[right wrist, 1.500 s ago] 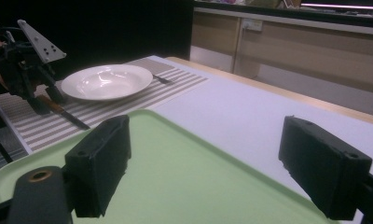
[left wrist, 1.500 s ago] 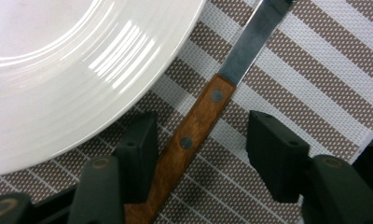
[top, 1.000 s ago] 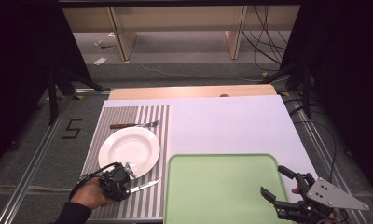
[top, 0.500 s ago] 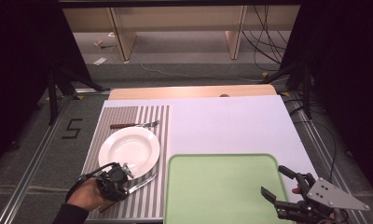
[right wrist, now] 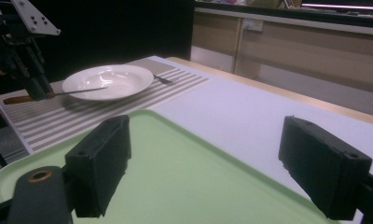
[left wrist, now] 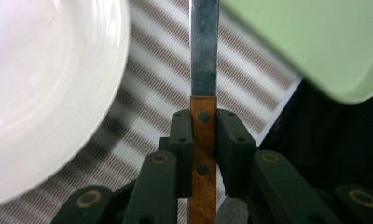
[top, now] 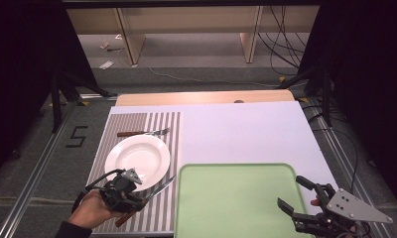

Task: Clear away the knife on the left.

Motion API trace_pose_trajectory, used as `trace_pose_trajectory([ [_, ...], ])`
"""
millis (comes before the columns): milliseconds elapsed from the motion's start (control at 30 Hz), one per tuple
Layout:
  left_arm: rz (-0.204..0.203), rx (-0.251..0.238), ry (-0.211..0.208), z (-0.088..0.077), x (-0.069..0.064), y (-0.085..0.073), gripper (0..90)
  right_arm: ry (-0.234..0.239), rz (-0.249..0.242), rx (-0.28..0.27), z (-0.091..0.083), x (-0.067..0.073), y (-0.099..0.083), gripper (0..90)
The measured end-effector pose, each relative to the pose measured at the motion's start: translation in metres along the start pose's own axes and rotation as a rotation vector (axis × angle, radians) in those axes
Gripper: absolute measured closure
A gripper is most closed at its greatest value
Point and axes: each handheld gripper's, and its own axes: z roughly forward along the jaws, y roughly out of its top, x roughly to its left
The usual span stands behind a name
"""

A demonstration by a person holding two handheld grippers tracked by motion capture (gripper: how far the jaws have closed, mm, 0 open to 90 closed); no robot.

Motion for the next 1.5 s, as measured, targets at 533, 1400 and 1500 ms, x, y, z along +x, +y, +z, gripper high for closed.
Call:
trace_pose_trajectory([
  [533, 0.07, -0.021, -0.051, 0.016, -0.025, 0.047, 77.2, 0.0, -0.001, -0.001, 0.0, 0.0, 0.0, 17.9],
  [1400, 0.093, -0.01, -0.163, 0.047, -0.047, 0.102, 77.2, 0.004, -0.005, -0.004, -0.001, 0.0, 0.0, 18.0],
  [1500, 0.1, -0.014, -0.171, 0.05, -0.05, 0.107, 77.2, 0.005, -0.006, -0.003, -0.001, 0.001, 0.0, 17.9],
])
